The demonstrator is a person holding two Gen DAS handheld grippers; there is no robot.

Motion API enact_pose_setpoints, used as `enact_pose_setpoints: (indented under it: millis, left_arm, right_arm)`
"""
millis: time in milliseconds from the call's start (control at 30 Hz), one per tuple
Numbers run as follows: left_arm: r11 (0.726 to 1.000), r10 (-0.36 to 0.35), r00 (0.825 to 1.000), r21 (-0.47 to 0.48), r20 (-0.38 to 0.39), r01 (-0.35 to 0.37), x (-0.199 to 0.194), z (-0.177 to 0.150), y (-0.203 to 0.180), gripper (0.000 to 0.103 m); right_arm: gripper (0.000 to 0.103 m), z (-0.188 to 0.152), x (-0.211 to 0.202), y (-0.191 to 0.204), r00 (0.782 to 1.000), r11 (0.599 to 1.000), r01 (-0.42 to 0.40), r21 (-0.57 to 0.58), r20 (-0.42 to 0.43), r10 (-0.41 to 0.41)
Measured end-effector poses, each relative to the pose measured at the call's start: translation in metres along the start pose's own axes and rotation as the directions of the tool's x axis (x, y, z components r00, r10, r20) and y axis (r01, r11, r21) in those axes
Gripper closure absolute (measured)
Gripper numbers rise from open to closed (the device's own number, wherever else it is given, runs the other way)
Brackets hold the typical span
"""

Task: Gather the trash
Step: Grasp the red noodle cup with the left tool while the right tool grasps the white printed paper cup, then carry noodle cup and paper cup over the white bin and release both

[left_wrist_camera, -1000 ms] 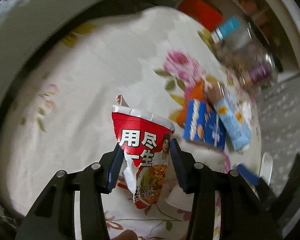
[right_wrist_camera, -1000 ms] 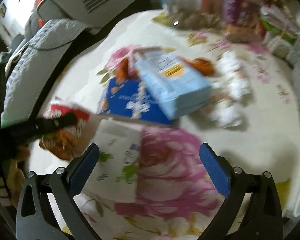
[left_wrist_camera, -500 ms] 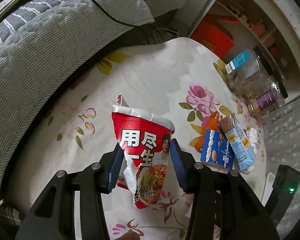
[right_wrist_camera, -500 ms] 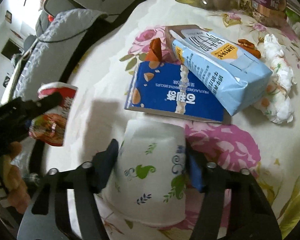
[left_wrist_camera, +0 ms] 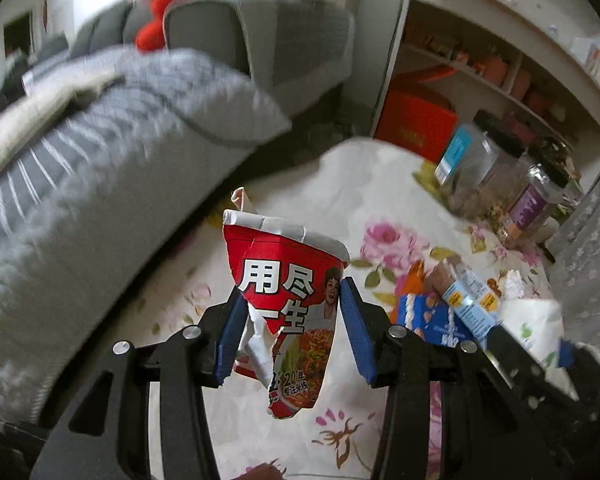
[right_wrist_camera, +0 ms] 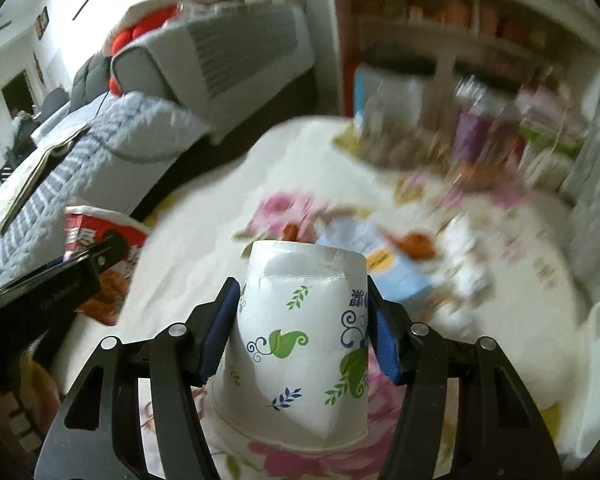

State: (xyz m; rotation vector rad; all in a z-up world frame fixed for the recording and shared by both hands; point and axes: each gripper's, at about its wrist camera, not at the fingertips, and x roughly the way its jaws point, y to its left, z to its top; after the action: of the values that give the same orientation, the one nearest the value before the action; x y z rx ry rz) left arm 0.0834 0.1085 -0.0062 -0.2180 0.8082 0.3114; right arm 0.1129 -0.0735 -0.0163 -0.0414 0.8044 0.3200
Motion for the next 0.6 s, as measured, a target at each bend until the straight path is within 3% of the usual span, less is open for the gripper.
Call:
enact_pose_setpoints:
  millis: [133, 333, 600]
  left_arm:
    - [0.999, 0.030, 0.996, 0.021, 0.082, -0.032, -0.016, -0.001, -0.013, 0.056]
    - [0.999, 0.039, 0.992, 0.027, 0.118, -0.043, -0.027, -0.003, -0.027, 0.056]
    - [0.999, 0.015, 0.988, 0.048, 0.156, -0.023, -0.046, -0.007, -0.049, 0.056]
  right_arm:
    - [0.046, 0.002, -0.020, -0.008, 0.994, 0.997, 0.073, -0.012, 0.087, -0.072]
    - [0.046, 0.007, -0.043, -0.017, 0.971, 0.989, 0.150, -0.013, 0.188, -0.145]
    - [0.045, 0.010, -0.067, -0.033, 0.945, 0.980, 0.198, 0.023, 0.260, -0.197]
